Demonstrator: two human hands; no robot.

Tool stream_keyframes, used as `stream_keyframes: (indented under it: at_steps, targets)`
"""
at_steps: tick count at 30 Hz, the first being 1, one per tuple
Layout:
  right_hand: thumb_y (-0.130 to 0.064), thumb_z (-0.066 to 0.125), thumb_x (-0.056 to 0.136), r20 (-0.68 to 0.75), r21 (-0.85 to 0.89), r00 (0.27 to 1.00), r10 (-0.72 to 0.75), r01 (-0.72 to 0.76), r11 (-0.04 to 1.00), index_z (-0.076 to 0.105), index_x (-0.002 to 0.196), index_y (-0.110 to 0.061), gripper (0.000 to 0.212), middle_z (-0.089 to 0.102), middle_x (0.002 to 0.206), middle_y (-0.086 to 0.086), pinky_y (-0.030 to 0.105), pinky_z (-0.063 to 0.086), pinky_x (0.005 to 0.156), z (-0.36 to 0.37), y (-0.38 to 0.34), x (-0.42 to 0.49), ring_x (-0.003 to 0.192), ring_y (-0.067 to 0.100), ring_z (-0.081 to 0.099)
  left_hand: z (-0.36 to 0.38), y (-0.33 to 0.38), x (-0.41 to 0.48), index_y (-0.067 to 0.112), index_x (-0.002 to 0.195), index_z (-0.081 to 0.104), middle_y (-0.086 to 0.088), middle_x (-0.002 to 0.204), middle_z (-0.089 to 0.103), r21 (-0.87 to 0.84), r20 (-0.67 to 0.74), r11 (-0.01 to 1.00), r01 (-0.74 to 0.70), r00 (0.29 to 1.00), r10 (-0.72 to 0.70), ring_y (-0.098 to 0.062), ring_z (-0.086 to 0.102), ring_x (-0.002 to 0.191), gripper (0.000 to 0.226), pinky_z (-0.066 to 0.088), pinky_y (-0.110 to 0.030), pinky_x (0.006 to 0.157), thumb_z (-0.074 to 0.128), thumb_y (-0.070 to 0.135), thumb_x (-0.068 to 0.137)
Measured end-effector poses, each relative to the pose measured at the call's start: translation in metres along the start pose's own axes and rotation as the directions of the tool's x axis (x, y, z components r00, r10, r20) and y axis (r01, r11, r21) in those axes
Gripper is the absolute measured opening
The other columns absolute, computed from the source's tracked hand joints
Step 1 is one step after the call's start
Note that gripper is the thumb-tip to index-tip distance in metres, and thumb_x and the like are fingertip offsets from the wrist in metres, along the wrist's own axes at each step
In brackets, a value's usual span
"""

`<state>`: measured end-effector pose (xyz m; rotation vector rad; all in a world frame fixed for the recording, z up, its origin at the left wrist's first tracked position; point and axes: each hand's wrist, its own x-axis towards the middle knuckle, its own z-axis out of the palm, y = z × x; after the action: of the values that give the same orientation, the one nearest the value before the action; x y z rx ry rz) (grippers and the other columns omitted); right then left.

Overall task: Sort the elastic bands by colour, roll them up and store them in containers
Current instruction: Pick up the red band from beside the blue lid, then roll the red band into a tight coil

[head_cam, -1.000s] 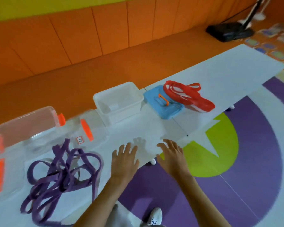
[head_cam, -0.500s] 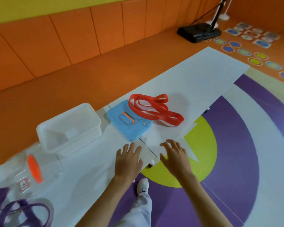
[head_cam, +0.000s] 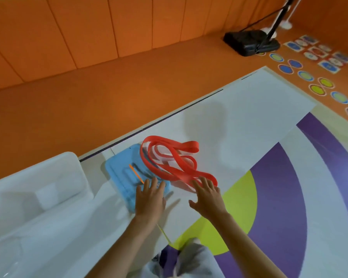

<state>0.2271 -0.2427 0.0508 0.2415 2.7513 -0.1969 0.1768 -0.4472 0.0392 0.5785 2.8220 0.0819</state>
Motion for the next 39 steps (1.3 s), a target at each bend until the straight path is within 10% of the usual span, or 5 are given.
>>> stream_keyframes:
  at_steps: [9,15,19,33,39]
  targets:
    - [-0.050,0.080,0.082,0.112,-0.112,0.971,-0.209,0.221,0.969,-0.028,0.158,-0.043,0.132,-0.012,0.176,0.006,0.068,0.025,0.122,0.022,0.044,0.123,0.162,0.035,0.000,0.021,0.015,0.098,0.031,0.168,0.010,-0.013,0.176,-0.005,-0.029,0.056,0.979,0.201,0.978,-0.199,-0.039,0.027,0.155,0.090,0.033,-0.055,0.121,0.063,0.011,0.097]
    - [-0.018,0.082,0.067,-0.008,0.002,0.905,-0.426,0.426,0.905,0.025,0.165,-0.026,0.114,0.056,0.148,0.019,0.049,0.057,0.085,0.019,0.078,0.175,0.121,0.039,0.060,0.026,0.027,0.152,0.034,0.160,0.036,-0.014,0.177,-0.003,0.093,0.104,0.933,0.347,0.929,-0.356,-0.041,0.003,0.162,0.080,0.015,-0.066,0.127,0.076,0.016,0.093]
    - [-0.014,0.089,0.057,-0.006,-0.085,0.826,-0.563,0.561,0.823,0.058,0.148,-0.009,0.097,0.074,0.089,0.001,0.040,0.056,0.064,-0.006,0.093,0.214,0.087,0.032,0.070,0.007,0.022,0.170,0.026,0.113,0.080,-0.017,0.155,0.055,0.199,0.118,0.909,0.367,0.912,-0.394,-0.043,0.053,0.141,0.050,0.051,-0.061,0.103,0.091,0.006,0.068]
    - [-0.048,0.072,0.093,0.239,0.007,0.775,-0.585,0.601,0.799,0.055,0.141,-0.037,0.052,-0.004,0.175,0.014,0.077,0.021,0.119,-0.016,0.109,0.317,0.158,0.051,-0.013,-0.016,0.047,0.215,0.029,0.083,0.079,-0.004,0.124,0.074,0.107,-0.014,0.882,0.459,0.888,-0.460,-0.029,0.072,0.118,0.035,0.062,-0.046,0.082,0.099,0.012,0.060]
    - [-0.051,0.073,0.092,0.077,0.061,0.772,-0.631,0.628,0.776,0.068,0.131,-0.029,0.045,0.055,0.147,0.009,0.056,0.048,0.108,-0.017,0.115,0.329,0.153,0.044,0.029,-0.014,0.058,0.223,0.024,0.082,0.077,-0.003,0.113,0.075,0.069,-0.077,0.881,0.469,0.883,-0.464,-0.025,0.075,0.105,0.034,0.061,-0.041,0.076,0.096,0.006,0.061]
